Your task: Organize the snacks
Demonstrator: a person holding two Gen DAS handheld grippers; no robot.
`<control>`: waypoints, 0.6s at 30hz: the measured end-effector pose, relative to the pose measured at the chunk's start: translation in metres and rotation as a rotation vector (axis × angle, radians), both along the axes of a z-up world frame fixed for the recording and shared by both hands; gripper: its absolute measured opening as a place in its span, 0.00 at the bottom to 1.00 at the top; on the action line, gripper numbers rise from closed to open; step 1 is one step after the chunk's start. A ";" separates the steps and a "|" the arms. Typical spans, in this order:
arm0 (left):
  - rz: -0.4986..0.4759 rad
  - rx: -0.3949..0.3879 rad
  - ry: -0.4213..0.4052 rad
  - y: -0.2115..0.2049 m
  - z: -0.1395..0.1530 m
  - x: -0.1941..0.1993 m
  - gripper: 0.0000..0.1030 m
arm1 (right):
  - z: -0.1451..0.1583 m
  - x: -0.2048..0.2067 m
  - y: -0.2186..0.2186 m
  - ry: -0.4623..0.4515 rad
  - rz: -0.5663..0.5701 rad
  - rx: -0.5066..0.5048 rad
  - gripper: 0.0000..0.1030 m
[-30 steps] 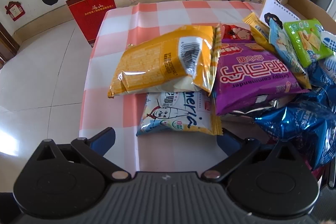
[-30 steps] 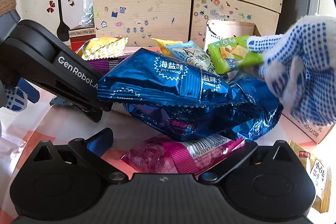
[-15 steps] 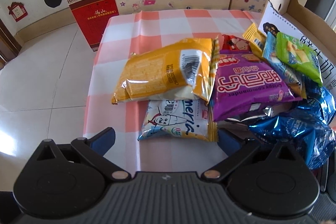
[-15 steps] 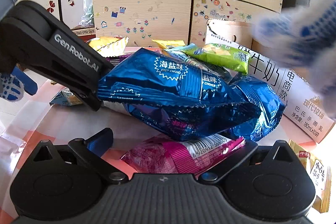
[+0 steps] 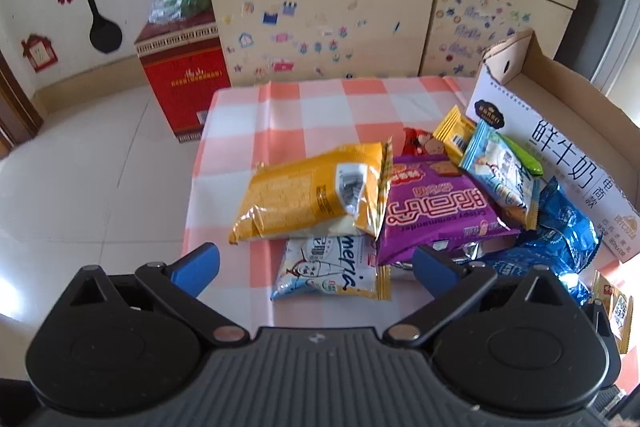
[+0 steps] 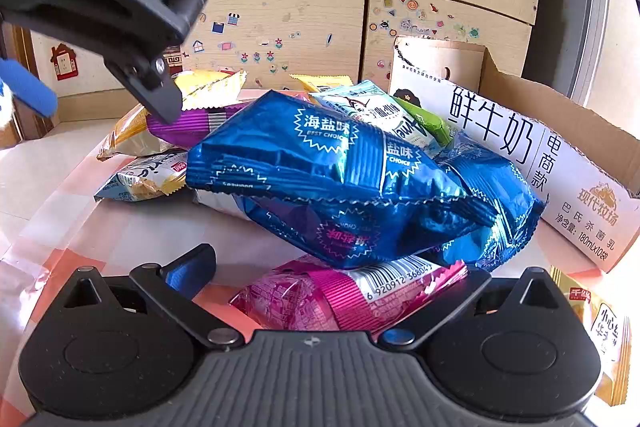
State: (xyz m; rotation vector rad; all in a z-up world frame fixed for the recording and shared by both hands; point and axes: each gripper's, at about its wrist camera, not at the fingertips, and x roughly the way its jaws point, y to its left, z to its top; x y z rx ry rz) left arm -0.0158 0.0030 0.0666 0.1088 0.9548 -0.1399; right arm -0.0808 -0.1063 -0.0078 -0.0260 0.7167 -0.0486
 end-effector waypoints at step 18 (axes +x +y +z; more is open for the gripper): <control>-0.024 0.033 -0.020 0.001 0.005 -0.023 0.99 | 0.022 -0.008 0.003 0.262 0.074 0.011 1.00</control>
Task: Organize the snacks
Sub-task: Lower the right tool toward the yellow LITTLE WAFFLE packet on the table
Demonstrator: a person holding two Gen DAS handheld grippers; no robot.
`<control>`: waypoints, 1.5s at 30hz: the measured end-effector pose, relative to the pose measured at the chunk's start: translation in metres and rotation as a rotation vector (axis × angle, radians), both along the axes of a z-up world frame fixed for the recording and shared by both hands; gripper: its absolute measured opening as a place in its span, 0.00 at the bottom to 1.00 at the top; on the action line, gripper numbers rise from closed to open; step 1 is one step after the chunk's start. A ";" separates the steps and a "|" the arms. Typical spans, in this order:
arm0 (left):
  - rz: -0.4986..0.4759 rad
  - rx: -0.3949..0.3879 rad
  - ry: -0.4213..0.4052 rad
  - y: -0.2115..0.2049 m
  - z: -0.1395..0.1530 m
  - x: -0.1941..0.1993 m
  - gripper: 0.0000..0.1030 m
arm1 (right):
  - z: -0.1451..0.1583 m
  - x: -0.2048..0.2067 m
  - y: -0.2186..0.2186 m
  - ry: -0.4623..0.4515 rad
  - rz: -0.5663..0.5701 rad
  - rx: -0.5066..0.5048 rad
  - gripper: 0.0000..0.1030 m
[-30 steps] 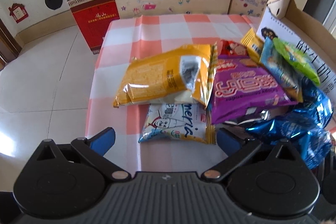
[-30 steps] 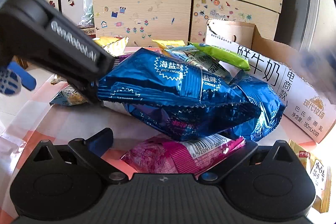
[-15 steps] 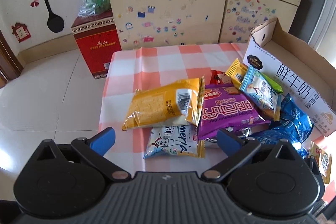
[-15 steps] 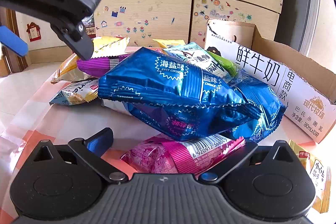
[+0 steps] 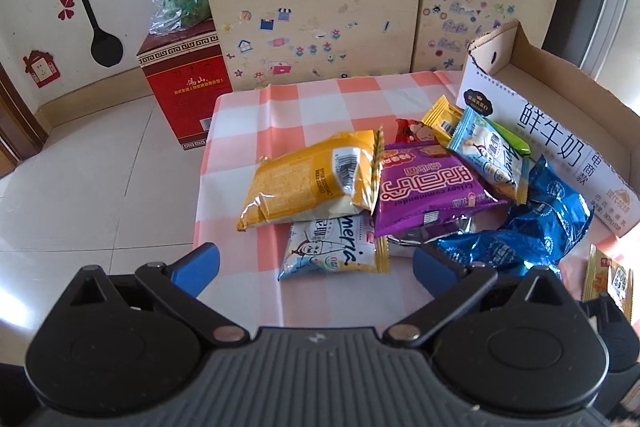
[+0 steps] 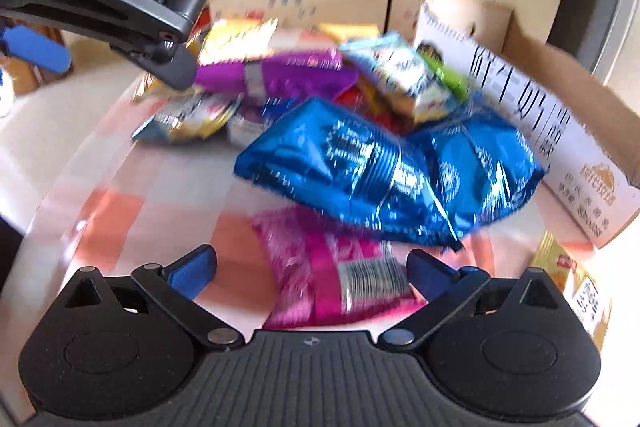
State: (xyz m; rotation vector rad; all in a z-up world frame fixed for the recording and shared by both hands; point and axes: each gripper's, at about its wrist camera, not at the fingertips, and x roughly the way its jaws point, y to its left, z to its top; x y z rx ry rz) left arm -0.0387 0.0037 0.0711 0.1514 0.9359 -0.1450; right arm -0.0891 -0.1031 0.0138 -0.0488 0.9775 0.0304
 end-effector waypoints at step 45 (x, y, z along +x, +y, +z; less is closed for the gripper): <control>-0.058 0.086 0.035 -0.016 -0.012 -0.028 0.99 | 0.057 -0.013 -0.049 0.087 -0.435 -0.038 1.00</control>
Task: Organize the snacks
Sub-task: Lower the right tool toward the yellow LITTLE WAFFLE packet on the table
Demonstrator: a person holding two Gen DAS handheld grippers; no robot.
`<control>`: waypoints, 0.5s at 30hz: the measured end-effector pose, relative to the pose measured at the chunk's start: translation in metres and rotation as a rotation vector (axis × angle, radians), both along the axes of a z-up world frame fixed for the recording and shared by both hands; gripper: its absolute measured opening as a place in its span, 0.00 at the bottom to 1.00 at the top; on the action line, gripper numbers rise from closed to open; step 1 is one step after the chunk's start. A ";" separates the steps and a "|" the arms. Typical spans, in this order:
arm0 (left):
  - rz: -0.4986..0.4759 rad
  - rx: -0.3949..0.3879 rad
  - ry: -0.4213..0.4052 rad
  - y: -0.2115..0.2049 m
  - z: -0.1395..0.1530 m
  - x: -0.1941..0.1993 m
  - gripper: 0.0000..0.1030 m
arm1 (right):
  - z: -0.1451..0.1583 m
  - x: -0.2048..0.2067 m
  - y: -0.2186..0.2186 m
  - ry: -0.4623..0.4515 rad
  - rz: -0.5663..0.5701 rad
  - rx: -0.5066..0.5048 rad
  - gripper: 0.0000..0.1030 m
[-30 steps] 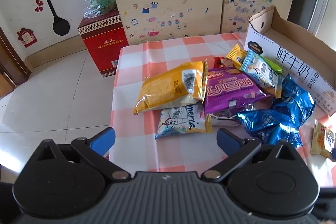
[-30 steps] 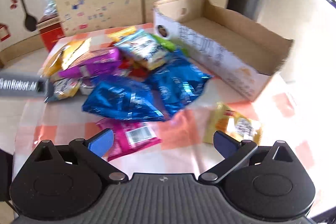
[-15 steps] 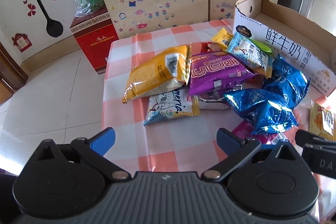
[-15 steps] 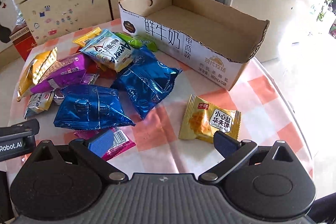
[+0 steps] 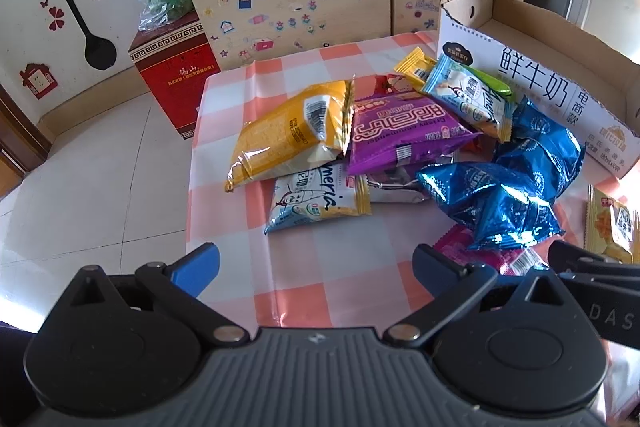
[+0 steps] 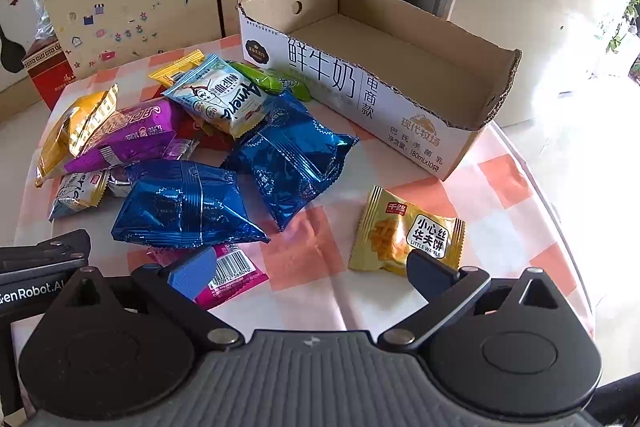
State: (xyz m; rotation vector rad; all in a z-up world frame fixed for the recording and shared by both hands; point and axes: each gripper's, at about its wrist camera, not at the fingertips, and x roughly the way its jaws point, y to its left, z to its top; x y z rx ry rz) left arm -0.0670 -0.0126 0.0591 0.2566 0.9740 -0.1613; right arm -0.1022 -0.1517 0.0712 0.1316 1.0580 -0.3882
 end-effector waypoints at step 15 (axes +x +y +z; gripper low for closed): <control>0.003 0.020 0.002 -0.002 -0.004 0.000 0.99 | -0.002 0.002 0.003 0.007 0.021 -0.016 1.00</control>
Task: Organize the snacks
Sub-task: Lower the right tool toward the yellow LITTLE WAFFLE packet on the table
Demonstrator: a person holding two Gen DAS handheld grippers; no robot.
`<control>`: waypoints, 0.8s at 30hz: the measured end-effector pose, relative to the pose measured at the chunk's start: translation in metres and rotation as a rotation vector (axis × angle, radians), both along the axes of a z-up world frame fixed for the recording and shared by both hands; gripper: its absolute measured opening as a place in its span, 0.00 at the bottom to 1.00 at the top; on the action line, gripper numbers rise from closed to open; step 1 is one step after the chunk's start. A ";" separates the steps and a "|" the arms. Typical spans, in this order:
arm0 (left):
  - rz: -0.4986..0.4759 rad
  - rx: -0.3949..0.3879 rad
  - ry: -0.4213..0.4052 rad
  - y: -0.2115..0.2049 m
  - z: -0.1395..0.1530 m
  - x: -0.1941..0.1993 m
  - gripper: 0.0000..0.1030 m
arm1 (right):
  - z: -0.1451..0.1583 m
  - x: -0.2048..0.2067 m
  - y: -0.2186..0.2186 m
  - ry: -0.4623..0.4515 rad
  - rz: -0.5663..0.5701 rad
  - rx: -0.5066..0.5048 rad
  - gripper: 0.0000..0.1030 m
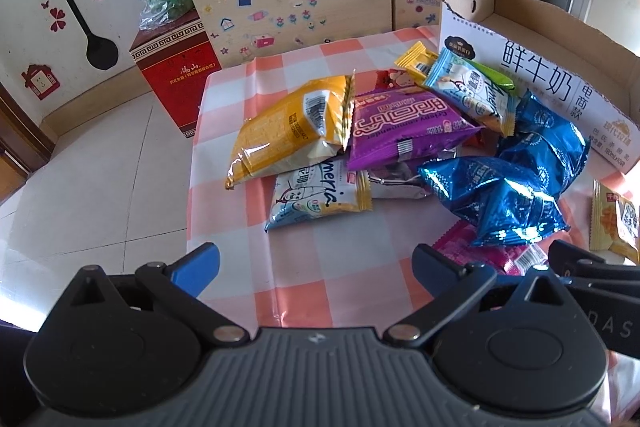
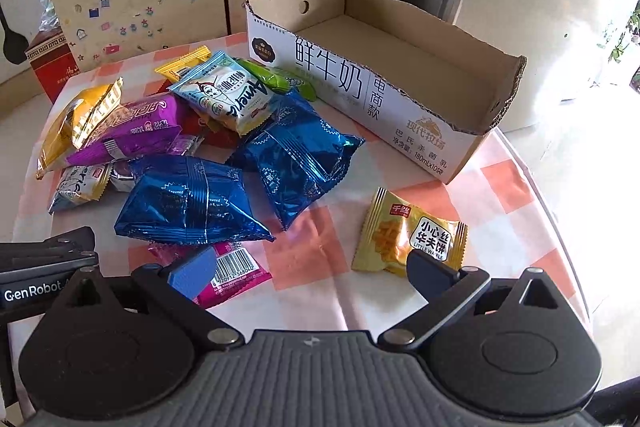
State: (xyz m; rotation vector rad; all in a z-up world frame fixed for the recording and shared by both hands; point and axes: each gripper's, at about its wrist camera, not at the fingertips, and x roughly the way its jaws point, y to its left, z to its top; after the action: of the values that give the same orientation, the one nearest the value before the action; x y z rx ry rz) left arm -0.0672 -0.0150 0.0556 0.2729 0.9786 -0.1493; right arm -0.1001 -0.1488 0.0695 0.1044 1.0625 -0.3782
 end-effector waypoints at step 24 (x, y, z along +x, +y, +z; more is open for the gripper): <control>-0.022 0.016 -0.009 -0.006 -0.002 -0.004 0.97 | -0.002 -0.003 -0.003 0.008 0.014 -0.010 1.00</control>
State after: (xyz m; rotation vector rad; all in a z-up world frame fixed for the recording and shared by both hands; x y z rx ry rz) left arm -0.0713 -0.0205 0.0533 0.2994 0.9684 -0.1605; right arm -0.1031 -0.1513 0.0670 0.0864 1.0687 -0.3721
